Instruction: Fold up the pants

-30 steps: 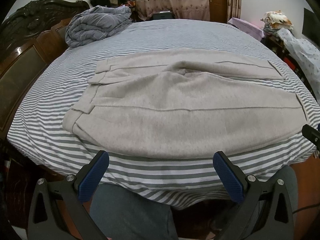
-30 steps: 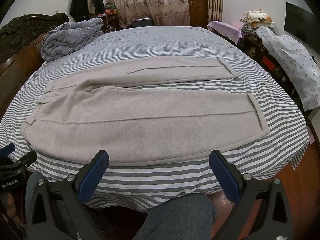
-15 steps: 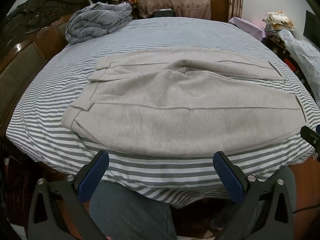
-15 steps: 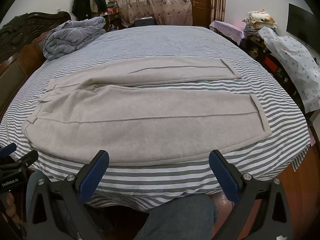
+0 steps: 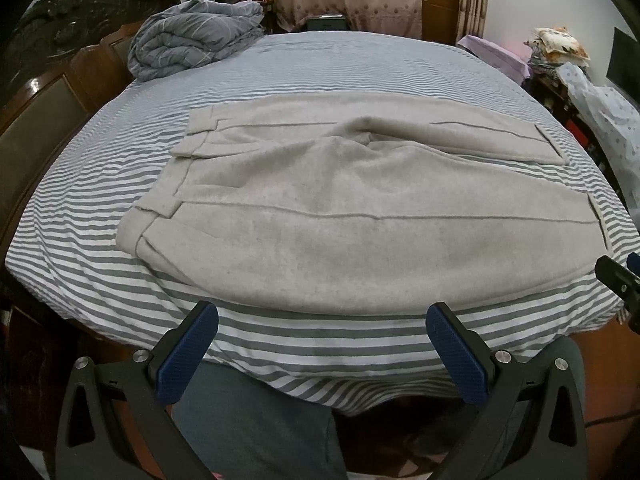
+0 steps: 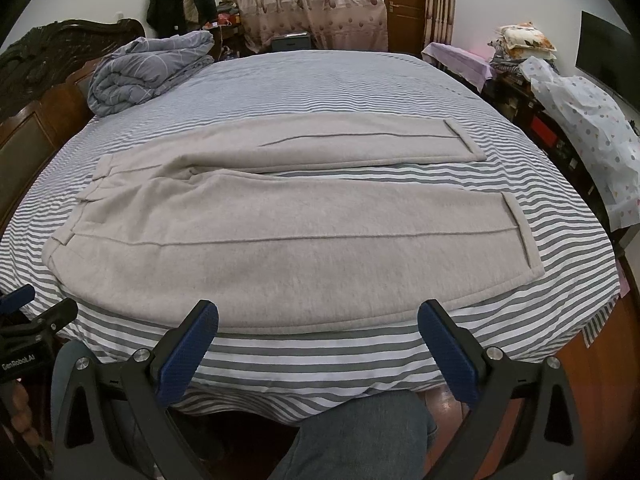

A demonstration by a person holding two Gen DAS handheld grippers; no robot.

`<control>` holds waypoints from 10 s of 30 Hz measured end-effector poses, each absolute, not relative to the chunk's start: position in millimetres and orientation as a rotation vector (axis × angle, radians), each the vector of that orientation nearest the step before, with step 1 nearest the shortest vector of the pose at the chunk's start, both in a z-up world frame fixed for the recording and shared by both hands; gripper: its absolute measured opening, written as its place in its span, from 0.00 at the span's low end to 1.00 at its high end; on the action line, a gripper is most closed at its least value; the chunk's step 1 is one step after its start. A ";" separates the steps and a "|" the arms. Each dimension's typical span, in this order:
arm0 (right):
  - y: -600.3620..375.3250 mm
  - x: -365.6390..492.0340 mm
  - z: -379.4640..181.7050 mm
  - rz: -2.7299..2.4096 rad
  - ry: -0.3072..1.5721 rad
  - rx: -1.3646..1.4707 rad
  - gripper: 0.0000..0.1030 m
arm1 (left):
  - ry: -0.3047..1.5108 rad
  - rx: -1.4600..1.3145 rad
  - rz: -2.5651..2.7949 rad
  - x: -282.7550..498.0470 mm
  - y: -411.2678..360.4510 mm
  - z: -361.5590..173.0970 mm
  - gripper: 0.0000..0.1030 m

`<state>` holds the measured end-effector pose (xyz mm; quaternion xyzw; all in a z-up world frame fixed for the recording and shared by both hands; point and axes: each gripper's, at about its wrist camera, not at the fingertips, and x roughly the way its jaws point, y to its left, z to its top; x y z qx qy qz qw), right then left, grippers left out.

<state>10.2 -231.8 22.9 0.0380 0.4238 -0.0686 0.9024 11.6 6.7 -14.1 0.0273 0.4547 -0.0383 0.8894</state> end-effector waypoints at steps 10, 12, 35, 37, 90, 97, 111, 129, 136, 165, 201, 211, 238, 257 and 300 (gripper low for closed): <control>-232.5 19.6 17.9 -0.101 0.913 0.095 0.97 | 0.960 0.015 -0.084 22.8 17.8 -14.9 1.00; -232.3 23.7 16.8 -0.072 0.923 0.117 0.97 | 0.961 0.000 -0.081 29.1 26.2 -13.3 1.00; -210.3 117.4 10.0 0.021 0.978 0.149 0.97 | 0.952 -0.404 0.037 227.0 238.5 23.0 0.93; -208.5 126.2 6.0 0.019 0.990 0.145 0.97 | 0.973 -0.438 0.033 252.4 248.4 18.1 0.85; -179.7 520.9 -54.2 0.567 1.262 -0.380 0.62 | 0.994 -0.742 -0.244 395.0 296.3 -82.1 0.07; -182.0 530.4 -57.9 0.703 1.293 -0.390 0.45 | 0.970 -0.722 -0.233 391.9 289.8 -75.9 0.07; -181.1 444.5 29.2 0.467 1.057 -0.346 0.06 | 0.922 -0.743 -0.236 368.3 289.5 -39.0 0.07; -201.0 224.0 41.6 0.367 1.002 -0.181 0.05 | 0.933 -0.655 -0.317 204.2 280.9 10.0 0.07; -207.0 181.5 -0.2 0.358 1.070 -0.127 0.05 | 1.046 -0.613 -0.280 136.9 272.1 -26.9 0.12; -220.2 135.3 -14.6 0.274 1.058 -0.009 0.31 | 1.002 -1.062 -0.253 97.4 261.8 -81.9 0.57; -228.9 150.4 24.1 0.000 1.025 0.383 0.06 | 0.988 -0.745 -0.205 146.7 279.0 -27.7 0.18; -218.0 130.6 -34.1 -0.027 1.132 0.393 0.06 | 1.113 -0.682 -0.184 141.9 285.3 -70.3 0.18; -240.3 118.6 -83.7 -0.014 1.220 0.502 0.39 | 1.101 -0.551 -0.167 114.9 264.1 -58.4 0.26; -353.3 151.5 4.1 -0.105 1.123 0.359 0.45 | 0.960 -0.032 -0.580 70.6 34.0 -22.4 0.39; -517.5 178.8 47.1 -0.498 0.982 0.483 0.05 | 0.893 0.142 -0.776 67.3 -148.9 -69.5 0.08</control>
